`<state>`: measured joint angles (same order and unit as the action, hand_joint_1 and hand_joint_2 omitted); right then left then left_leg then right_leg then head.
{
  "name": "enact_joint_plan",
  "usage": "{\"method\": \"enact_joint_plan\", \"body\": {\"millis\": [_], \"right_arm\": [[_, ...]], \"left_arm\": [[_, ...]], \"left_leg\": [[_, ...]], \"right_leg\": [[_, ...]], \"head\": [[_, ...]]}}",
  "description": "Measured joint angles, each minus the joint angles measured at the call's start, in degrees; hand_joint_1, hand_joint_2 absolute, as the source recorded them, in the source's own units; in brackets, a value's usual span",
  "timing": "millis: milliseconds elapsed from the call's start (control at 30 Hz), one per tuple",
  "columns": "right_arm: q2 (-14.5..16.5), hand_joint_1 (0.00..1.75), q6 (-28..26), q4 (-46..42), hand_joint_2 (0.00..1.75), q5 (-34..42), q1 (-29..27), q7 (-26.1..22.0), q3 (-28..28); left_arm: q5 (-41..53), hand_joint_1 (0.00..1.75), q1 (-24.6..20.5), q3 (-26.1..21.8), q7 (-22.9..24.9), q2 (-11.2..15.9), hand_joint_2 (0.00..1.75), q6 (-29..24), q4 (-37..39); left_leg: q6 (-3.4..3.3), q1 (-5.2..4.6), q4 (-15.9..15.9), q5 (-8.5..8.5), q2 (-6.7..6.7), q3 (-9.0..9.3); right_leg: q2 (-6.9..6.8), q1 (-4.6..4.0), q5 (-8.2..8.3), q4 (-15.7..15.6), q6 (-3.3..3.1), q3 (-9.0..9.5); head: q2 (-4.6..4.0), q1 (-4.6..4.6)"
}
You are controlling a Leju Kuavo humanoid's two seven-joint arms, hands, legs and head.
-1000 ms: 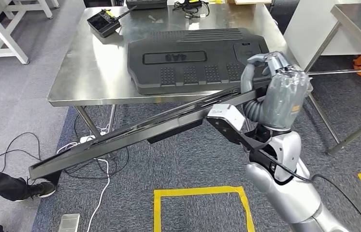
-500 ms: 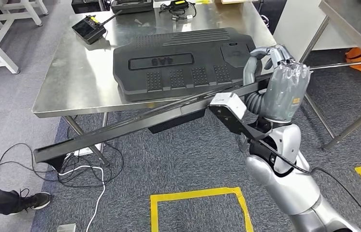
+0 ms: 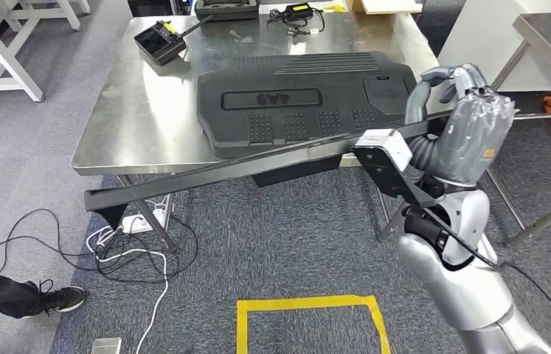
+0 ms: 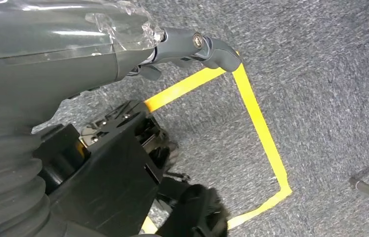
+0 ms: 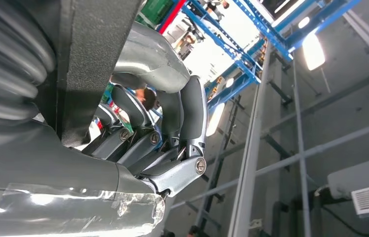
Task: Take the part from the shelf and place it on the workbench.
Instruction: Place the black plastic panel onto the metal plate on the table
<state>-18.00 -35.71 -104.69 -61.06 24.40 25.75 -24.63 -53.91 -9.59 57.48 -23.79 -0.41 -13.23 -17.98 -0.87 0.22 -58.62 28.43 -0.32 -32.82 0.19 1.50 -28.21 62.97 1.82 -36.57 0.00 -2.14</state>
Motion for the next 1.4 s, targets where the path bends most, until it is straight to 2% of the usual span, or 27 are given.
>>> {"method": "enact_joint_plan", "body": {"millis": [67,133,200,233,300,333,367,400,467,500,533,600,700,767,833,867,900,933,967,1033,1067,1167,1233,1267,1333,1367,1400], "right_arm": [[-0.11,1.75,-0.02,-0.08,1.75,0.08,-0.08,0.00,0.27],[-0.23,1.75,-0.01,-0.19,1.75,0.02,-0.16,-0.03,0.51],[-0.28,1.75,0.01,-0.35,1.75,-0.09,-0.16,-0.08,0.69],[-0.29,1.75,0.02,-0.43,1.75,-0.12,-0.16,-0.10,0.76],[-0.29,1.75,0.02,-0.52,1.75,-0.13,-0.24,-0.13,0.85],[-0.29,1.75,0.02,-0.52,1.75,-0.14,-0.32,-0.14,0.86],[-0.29,1.75,0.02,-0.52,1.75,-0.14,-0.42,-0.15,0.86],[-0.29,1.75,0.02,-0.52,1.75,-0.14,-0.49,-0.15,0.87],[-0.30,1.75,0.04,-0.54,1.75,-0.14,-0.55,-0.16,0.89],[-0.30,1.75,0.05,-0.56,1.75,-0.14,-0.55,-0.17,0.92],[-0.30,1.75,0.05,-0.57,1.75,-0.14,-0.56,-0.20,0.94],[-0.31,1.75,0.05,-0.59,1.75,-0.18,-0.65,-0.24,0.98],[-0.37,1.75,0.02,-0.67,1.75,-0.38,-0.75,-0.34,1.27],[-0.46,1.75,0.02,-0.72,1.75,-0.49,-0.78,-0.37,1.57],[-0.51,1.75,0.02,-0.72,1.75,-0.50,-0.99,-0.37,1.70],[-0.52,1.75,0.03,-0.72,1.75,-0.50,-1.13,-0.37,1.73],[-0.52,1.75,0.05,-0.71,1.75,-0.54,-1.19,-0.37,1.76],[-0.53,1.75,0.09,-0.70,1.75,-0.58,-1.16,-0.36,1.80],[-0.53,1.75,0.12,-0.70,1.75,-0.63,-1.05,-0.32,1.83],[-0.54,1.75,0.19,-0.69,1.75,-0.70,-0.85,-0.21,1.87],[-0.54,1.75,0.23,-0.68,1.75,-0.72,-0.81,-0.15,1.89],[-0.55,1.75,0.61,-0.68,1.75,-0.83,-0.64,-0.02,1.96],[-0.55,1.75,1.07,-0.66,1.75,-0.91,-0.25,0.21,1.98],[-0.55,1.75,1.26,-0.65,1.75,-0.93,-0.07,0.32,2.01],[-0.54,1.75,1.58,-0.56,1.75,-0.94,0.15,0.45,2.05],[-0.53,1.75,1.73,-0.48,1.75,-0.93,0.16,0.49,2.05],[-0.53,1.75,1.88,-0.36,1.75,-0.92,0.19,0.53,2.05]], "left_arm": [[0.24,0.00,-0.05,0.02,0.02,0.01,1.75,0.06,0.00],[0.47,0.00,-0.11,0.05,0.03,0.08,1.75,0.21,-0.01],[0.55,0.00,-0.25,0.08,0.04,0.21,1.75,0.38,-0.01],[0.57,0.00,-0.31,0.10,0.06,0.29,1.75,0.43,-0.01],[0.58,0.00,-0.33,0.16,0.09,0.38,1.75,0.51,-0.01],[0.58,0.00,-0.29,0.19,0.10,0.45,1.75,0.53,-0.01],[0.58,0.00,-0.26,0.21,0.11,0.50,1.75,0.54,-0.01],[0.58,0.00,-0.25,0.22,0.14,0.55,1.75,0.54,-0.01],[0.60,0.00,-0.27,0.22,0.20,0.72,1.75,0.45,0.00],[0.60,0.00,-0.28,0.22,0.26,0.84,1.75,0.36,0.01],[0.60,0.00,-0.29,0.22,0.31,0.97,1.75,0.25,0.01],[0.65,0.00,-0.25,0.22,0.40,1.22,1.75,0.08,0.02],[0.92,0.00,-0.30,0.22,0.39,1.56,1.75,0.03,0.02],[0.99,0.00,-0.39,0.22,0.37,1.66,1.75,0.03,0.02],[1.02,0.00,-0.41,0.22,0.36,1.68,1.75,0.08,0.02],[1.04,0.00,-0.39,0.23,0.36,1.68,1.75,0.15,0.02],[1.05,0.00,-0.39,0.23,0.36,1.68,1.75,0.22,0.02],[1.05,0.00,-0.39,0.24,0.36,1.68,1.75,0.30,0.02],[1.06,0.00,-0.38,0.23,0.36,1.68,1.75,0.37,0.02],[1.06,0.00,-0.41,0.23,0.36,1.69,1.75,0.44,0.02],[1.07,0.00,-0.42,0.23,0.36,1.69,1.75,0.45,0.02],[1.13,0.00,-0.47,0.24,0.36,1.69,1.75,0.45,0.02],[1.30,0.00,-0.59,0.24,0.34,1.69,1.75,0.47,0.01],[1.40,0.00,-0.63,0.24,0.34,1.69,1.75,0.49,0.01],[1.53,0.00,-0.57,0.24,0.34,1.70,1.75,0.53,0.02],[1.54,0.00,-0.50,0.24,0.34,1.70,1.75,0.54,0.02],[1.53,0.00,-0.44,0.24,0.34,1.70,1.75,0.56,0.02]], "left_leg": [[0.57,-0.17,-0.48,0.53,-0.05,-0.02],[1.04,-0.20,-0.42,0.76,-0.03,0.16],[1.70,-0.13,-1.93,1.92,0.02,-0.11],[2.02,-0.06,-4.28,3.16,0.04,-1.07],[2.47,0.15,-11.61,6.11,0.09,-4.78],[2.56,0.24,-14.78,6.90,0.09,-6.65],[2.56,0.28,-16.29,6.68,0.09,-7.79],[2.45,0.29,-15.56,5.31,0.09,-7.86],[1.85,0.16,-8.73,0.73,0.07,-5.39],[1.48,-0.02,-5.18,-0.97,0.06,-3.95],[1.12,-0.23,-2.51,-1.83,0.06,-2.89],[0.68,-0.64,-0.88,-1.70,0.08,-2.26],[0.08,-0.33,0.83,-1.92,0.16,-1.32],[-0.38,-0.07,1.78,-2.06,0.23,-0.46],[-0.71,-0.09,1.82,-1.78,0.24,-0.14],[-0.76,-0.09,1.68,-1.55,0.24,-0.04],[-0.71,-0.06,1.47,-1.25,0.21,0.07],[-0.58,0.01,1.15,-0.86,0.17,0.23],[-0.36,0.08,0.75,-0.39,0.13,0.38],[0.31,-0.03,-0.15,0.51,0.06,0.40],[0.61,-0.12,-0.45,0.80,0.03,0.34],[1.36,-0.16,-0.62,1.26,0.03,0.52],[2.01,-0.05,-2.90,2.65,0.09,-0.18],[2.33,0.05,-5.79,3.97,0.11,-1.52],[2.72,0.23,-13.16,6.60,0.13,-5.58],[2.77,0.28,-15.71,6.97,0.13,-7.25],[2.71,0.30,-16.29,6.21,0.13,-8.02]], "right_leg": [[0.15,-0.19,0.40,-2.48,-0.48,0.97],[0.33,-0.21,0.32,-2.69,-1.10,1.04],[0.30,0.00,0.21,-2.97,-1.66,1.48],[0.23,0.13,0.11,-3.09,-1.94,1.73],[0.12,0.12,-0.22,-3.11,-2.38,2.07],[0.12,0.09,-0.39,-3.10,-2.50,2.24],[0.14,0.06,-0.59,-3.10,-2.55,2.47],[0.19,0.05,-0.81,-3.10,-2.53,2.79],[0.29,0.03,-1.35,-3.14,-2.33,3.63],[0.35,-0.03,-1.61,-3.18,-2.17,3.98],[0.40,-0.03,-1.78,-3.24,-1.95,4.16],[0.45,0.04,-1.85,-3.57,-1.42,4.25],[0.31,0.03,-2.52,-3.28,-0.59,4.40],[0.19,0.00,-4.94,1.47,-0.44,2.20],[0.16,-0.05,-7.37,8.51,-0.24,-1.93],[0.14,-0.03,-7.37,10.50,-0.12,-3.44],[0.11,0.02,-6.24,10.44,-0.01,-3.98],[0.07,0.08,-4.13,8.26,0.08,-3.47],[0.00,0.15,-1.74,4.63,0.13,-2.21],[-0.04,0.08,0.73,-0.96,-0.05,0.00],[0.00,0.00,0.84,-2.07,-0.29,0.42],[0.18,-0.07,0.47,-2.34,-1.16,0.65],[0.10,0.13,0.34,-2.62,-1.63,1.13],[0.03,0.18,0.21,-2.68,-1.88,1.36],[-0.06,0.13,-0.13,-2.69,-2.27,1.66],[-0.06,0.11,-0.30,-2.68,-2.37,1.84],[-0.03,0.09,-0.50,-2.68,-2.40,2.10]], "head": [[0.00,-0.10],[0.00,0.22],[0.00,0.54],[0.00,0.83],[0.00,1.56],[0.00,1.78],[0.00,1.91],[0.00,2.04],[-0.01,2.27],[-0.01,2.34],[-0.01,2.40],[0.00,2.51],[0.00,2.38],[0.00,1.88],[0.00,1.39],[0.00,1.16],[0.00,0.94],[0.00,0.68],[0.00,0.37],[0.00,-0.11],[0.00,-0.17],[0.00,0.20],[0.00,0.64],[0.00,0.95],[0.00,1.60],[0.00,1.75],[0.00,1.90]]}}
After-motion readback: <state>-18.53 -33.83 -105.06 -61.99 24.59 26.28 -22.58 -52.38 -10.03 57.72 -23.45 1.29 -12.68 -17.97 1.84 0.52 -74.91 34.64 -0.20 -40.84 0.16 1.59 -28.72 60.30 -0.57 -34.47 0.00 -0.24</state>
